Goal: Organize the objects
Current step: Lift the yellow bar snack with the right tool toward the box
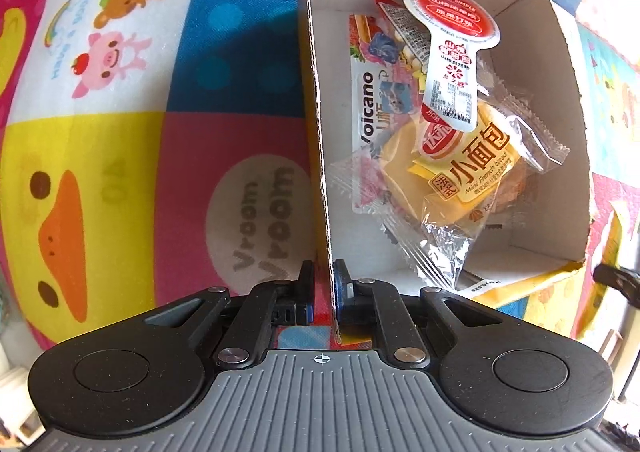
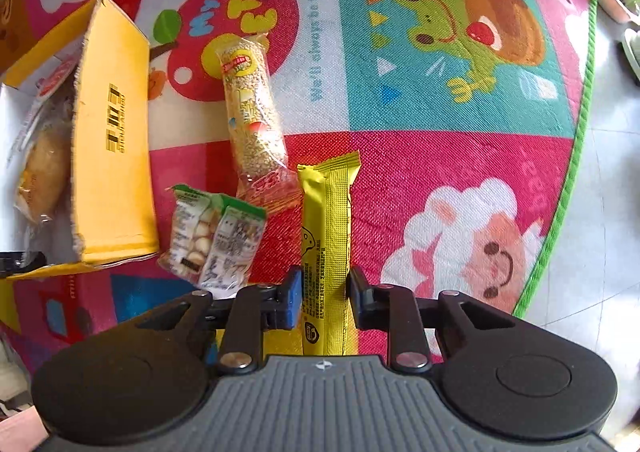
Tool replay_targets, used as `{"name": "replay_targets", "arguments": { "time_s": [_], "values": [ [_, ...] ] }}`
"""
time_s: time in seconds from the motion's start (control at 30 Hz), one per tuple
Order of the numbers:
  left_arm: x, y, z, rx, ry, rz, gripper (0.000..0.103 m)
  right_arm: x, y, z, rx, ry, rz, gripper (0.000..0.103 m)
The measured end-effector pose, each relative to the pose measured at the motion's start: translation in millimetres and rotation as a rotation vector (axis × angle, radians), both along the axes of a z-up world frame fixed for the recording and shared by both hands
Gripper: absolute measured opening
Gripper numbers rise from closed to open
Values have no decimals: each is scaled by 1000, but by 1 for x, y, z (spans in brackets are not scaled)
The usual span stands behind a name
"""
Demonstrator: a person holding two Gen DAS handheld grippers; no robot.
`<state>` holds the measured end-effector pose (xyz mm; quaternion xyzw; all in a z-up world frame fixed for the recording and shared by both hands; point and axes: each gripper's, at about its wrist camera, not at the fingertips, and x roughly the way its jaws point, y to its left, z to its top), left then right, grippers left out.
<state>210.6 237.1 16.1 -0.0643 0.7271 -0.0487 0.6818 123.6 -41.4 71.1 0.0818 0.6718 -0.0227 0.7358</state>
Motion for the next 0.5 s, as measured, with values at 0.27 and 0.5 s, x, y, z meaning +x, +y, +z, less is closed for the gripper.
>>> {"name": "replay_targets", "arguments": {
  "time_s": [0.27,0.5],
  "values": [
    [6,14,-2,-68,-30,-3,11,-40,30,100,68,-113,-29,24],
    [14,18,4,-134,-78,-47,15,-60,57,162,83,-199,-58,24]
  ]
}}
